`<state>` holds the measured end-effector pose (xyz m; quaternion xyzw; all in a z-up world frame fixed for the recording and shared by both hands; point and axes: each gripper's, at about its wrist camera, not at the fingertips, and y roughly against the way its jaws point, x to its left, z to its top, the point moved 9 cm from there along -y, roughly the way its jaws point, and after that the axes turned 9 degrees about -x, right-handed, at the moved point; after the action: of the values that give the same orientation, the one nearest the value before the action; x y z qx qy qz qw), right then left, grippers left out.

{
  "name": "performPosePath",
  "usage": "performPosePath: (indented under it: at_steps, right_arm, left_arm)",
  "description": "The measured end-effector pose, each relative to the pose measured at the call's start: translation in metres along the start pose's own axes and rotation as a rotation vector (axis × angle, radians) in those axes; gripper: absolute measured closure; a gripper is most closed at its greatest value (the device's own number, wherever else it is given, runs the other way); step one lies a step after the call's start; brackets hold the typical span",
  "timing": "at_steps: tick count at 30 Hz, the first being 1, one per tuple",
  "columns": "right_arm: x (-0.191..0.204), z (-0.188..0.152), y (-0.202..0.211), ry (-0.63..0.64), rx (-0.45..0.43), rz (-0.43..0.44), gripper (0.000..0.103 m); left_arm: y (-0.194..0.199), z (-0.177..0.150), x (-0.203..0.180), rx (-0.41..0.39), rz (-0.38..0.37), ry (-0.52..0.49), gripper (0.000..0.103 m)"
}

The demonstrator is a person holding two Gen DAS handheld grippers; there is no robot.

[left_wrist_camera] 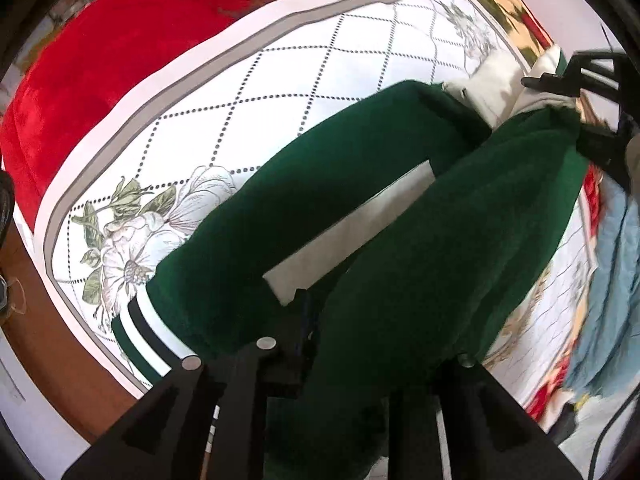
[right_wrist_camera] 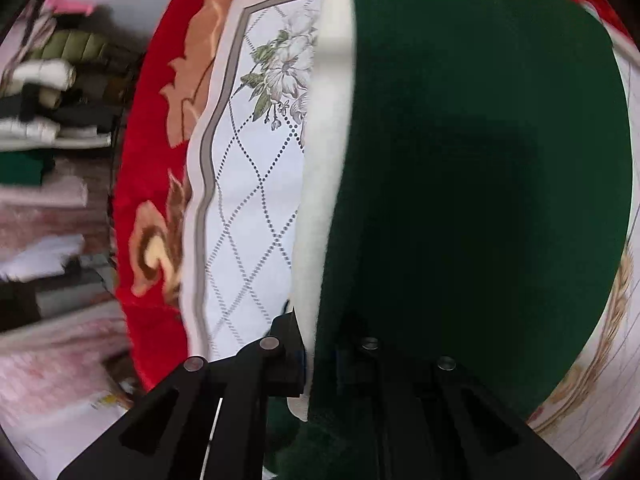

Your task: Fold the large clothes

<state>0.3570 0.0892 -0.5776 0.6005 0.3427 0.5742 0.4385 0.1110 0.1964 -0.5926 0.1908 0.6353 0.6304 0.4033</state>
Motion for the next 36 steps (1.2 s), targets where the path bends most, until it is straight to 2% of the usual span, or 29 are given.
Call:
performPosePath:
  at_steps: [1, 2, 4, 5, 6, 7, 8, 10, 11, 12, 14, 16, 19, 21, 22, 25, 27, 28, 29, 30, 32, 36]
  right_arm:
    - [0.001, 0.001, -0.003, -0.07, 0.003, 0.073, 0.081]
    - [0.002, 0.001, -0.007, -0.12, 0.016, 0.142, 0.069]
    - [0.008, -0.004, -0.018, -0.193, 0.081, 0.286, 0.066]
    - [0.011, -0.008, -0.022, -0.195, 0.11, 0.32, 0.059]
    - [0.013, -0.011, -0.023, -0.184, 0.131, 0.35, 0.054]
    - [0.015, -0.013, -0.022, -0.168, 0.139, 0.374, 0.054]
    - [0.018, -0.015, -0.018, -0.143, 0.148, 0.409, 0.054]
    - [0.019, -0.017, -0.003, -0.106, 0.148, 0.486, 0.053]
    - [0.013, -0.016, 0.008, -0.096, 0.132, 0.495, 0.049]
    - [0.002, -0.014, 0.018, -0.083, 0.105, 0.473, 0.039]
    - [-0.025, -0.009, 0.038, -0.041, 0.031, 0.405, 0.027]
    - [-0.064, -0.002, 0.057, 0.01, -0.061, 0.26, 0.025]
    - [-0.14, 0.012, 0.085, 0.016, -0.214, 0.029, 0.024]
    - [-0.181, 0.02, 0.086, -0.033, -0.265, -0.029, 0.018]
    - [-0.194, 0.023, 0.082, -0.061, -0.271, -0.029, 0.018]
    - [-0.227, 0.036, 0.046, -0.202, -0.221, 0.108, 0.018]
    - [-0.231, 0.043, 0.017, -0.269, -0.179, 0.246, 0.018]
    - [-0.229, 0.048, 0.016, -0.278, -0.2, 0.291, 0.018]
    - [-0.222, 0.053, 0.016, -0.262, -0.224, 0.342, 0.037]
    - [-0.217, 0.053, 0.014, -0.241, -0.22, 0.336, 0.059]
    - [-0.211, 0.049, 0.02, -0.239, -0.244, 0.348, 0.081]
    - [-0.225, 0.015, 0.059, -0.342, -0.3, 0.306, 0.084]
  left_arm:
    - [0.002, 0.003, 0.005, 0.002, -0.012, 0.025, 0.082]
    - [0.007, 0.006, 0.009, -0.005, -0.015, 0.051, 0.077]
    - [0.022, 0.012, 0.018, -0.032, -0.031, 0.1, 0.067]
    - [0.028, 0.016, 0.022, -0.05, -0.038, 0.118, 0.055]
    - [0.035, 0.022, 0.029, -0.092, -0.026, 0.135, 0.036]
    - [0.04, 0.027, 0.035, -0.124, 0.002, 0.135, 0.026]
    - [0.044, 0.034, 0.044, -0.163, 0.066, 0.118, 0.018]
    - [0.041, 0.041, 0.053, -0.195, 0.172, 0.066, 0.018]
    - [0.034, 0.043, 0.059, -0.205, 0.242, 0.029, 0.016]
    - [0.026, 0.044, 0.062, -0.201, 0.306, 0.002, 0.015]
    - [0.004, 0.045, 0.077, -0.166, 0.37, -0.015, 0.014]
    - [-0.021, 0.046, 0.085, -0.137, 0.426, -0.024, 0.009]
    - [-0.031, 0.056, 0.079, -0.144, 0.464, -0.044, 0.009]
    - [-0.024, 0.058, 0.07, -0.17, 0.496, -0.075, 0.011]
    - [-0.021, 0.058, 0.067, -0.18, 0.511, -0.084, 0.011]
    - [-0.01, 0.057, 0.052, -0.214, 0.517, -0.101, 0.008]
    - [-0.008, 0.055, 0.036, -0.231, 0.499, -0.105, 0.005]
    - [-0.006, 0.055, 0.027, -0.242, 0.489, -0.112, 0.005]
    - [-0.011, 0.062, 0.021, -0.247, 0.487, -0.122, 0.005]
    - [-0.01, 0.062, 0.011, -0.257, 0.486, -0.145, 0.005]
    - [-0.011, 0.063, -0.007, -0.272, 0.484, -0.186, 0.005]
    - [-0.008, 0.053, -0.046, -0.275, 0.453, -0.29, 0.005]
